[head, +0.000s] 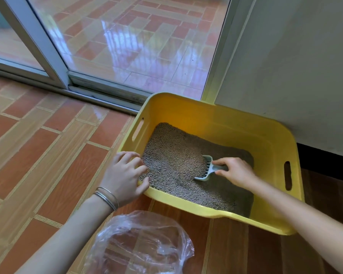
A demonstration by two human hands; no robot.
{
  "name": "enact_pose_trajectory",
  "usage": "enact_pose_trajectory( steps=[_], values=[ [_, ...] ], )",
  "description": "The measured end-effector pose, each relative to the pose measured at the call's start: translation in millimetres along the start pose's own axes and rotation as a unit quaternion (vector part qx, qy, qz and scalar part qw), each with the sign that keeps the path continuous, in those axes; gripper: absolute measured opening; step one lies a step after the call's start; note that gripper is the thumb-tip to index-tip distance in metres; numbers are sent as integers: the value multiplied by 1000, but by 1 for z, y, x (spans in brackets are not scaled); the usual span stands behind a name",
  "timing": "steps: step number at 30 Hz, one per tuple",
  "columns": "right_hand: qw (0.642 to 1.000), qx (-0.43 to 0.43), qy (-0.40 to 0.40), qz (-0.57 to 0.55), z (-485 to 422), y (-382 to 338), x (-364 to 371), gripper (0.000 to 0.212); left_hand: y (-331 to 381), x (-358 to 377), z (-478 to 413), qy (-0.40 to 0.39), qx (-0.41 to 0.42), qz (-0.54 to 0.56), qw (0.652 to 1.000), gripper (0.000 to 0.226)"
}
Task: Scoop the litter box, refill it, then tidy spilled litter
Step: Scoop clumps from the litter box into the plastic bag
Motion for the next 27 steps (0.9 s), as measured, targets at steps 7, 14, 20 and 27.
enact_pose_trajectory(
  steps=[7, 14, 20, 27],
  values=[
    [998, -42, 39, -31, -35, -24, 22, 42, 1, 0, 1, -12, -18, 4, 1000, 33],
    [993, -75, 66, -63, -65, -55, 35, 42, 2, -3, 3, -4, -10, 23, 1000, 26],
    [983, -70, 79, -148, -70, -72, 50, 40, 1, -6, 1, -9, -7, 30, 1000, 24],
    [964, -130, 111, -202, -36, -55, 20, 40, 2, -6, -1, -14, -10, 17, 1000, 28]
  ],
)
Point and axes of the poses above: each hand's wrist, its own z-axis away from the middle knuckle, its own x-axis out of the palm, y = z × x, the point moved 6 cm from there along -z, towards the middle knuckle, and after that the axes turned 8 degrees about -z, right-handed, at the moved point
